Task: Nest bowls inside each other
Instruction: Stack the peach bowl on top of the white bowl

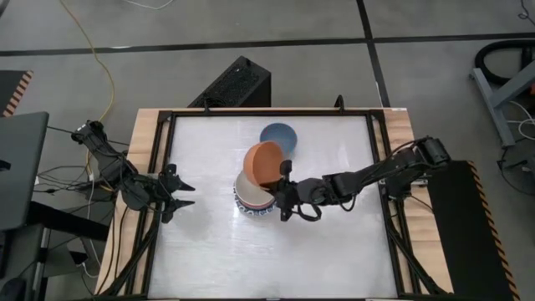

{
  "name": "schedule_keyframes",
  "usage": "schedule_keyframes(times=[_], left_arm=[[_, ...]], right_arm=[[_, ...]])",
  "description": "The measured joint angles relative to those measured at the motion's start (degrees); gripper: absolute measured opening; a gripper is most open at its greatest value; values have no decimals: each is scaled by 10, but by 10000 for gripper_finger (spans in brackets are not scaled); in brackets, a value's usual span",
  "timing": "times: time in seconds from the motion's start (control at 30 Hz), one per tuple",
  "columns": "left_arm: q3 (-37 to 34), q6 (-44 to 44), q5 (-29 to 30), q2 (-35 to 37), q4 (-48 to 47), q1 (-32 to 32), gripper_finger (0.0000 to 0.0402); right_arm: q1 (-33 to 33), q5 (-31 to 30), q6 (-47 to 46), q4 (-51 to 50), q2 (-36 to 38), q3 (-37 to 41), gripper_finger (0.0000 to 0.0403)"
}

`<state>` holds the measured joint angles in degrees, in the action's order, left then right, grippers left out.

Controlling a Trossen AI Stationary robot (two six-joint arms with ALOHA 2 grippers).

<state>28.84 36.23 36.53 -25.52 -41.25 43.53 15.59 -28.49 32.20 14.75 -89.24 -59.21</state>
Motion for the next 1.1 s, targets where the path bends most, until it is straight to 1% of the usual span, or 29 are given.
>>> schedule_keyframes(times=[0.1,0.2,0.3,0.5,0.8,1.1], left_arm=[[0,0,0,0,-1,0,208],[0,0,0,0,-2,0,208],[0,0,0,0,-2,0,208],[0,0,0,0,-2,0,208],[0,0,0,0,-2,0,208],[0,0,0,0,-3,0,208]], right_arm=[[1,6,-29,-18,-1,-15,10],[1,31,-78,-28,0,-26,10],[1,56,-99,-52,0,-36,10],[0,62,-111,-83,0,-40,10],[-6,65,-99,-85,0,-40,10],[-32,117,-124,-83,0,-40,10]])
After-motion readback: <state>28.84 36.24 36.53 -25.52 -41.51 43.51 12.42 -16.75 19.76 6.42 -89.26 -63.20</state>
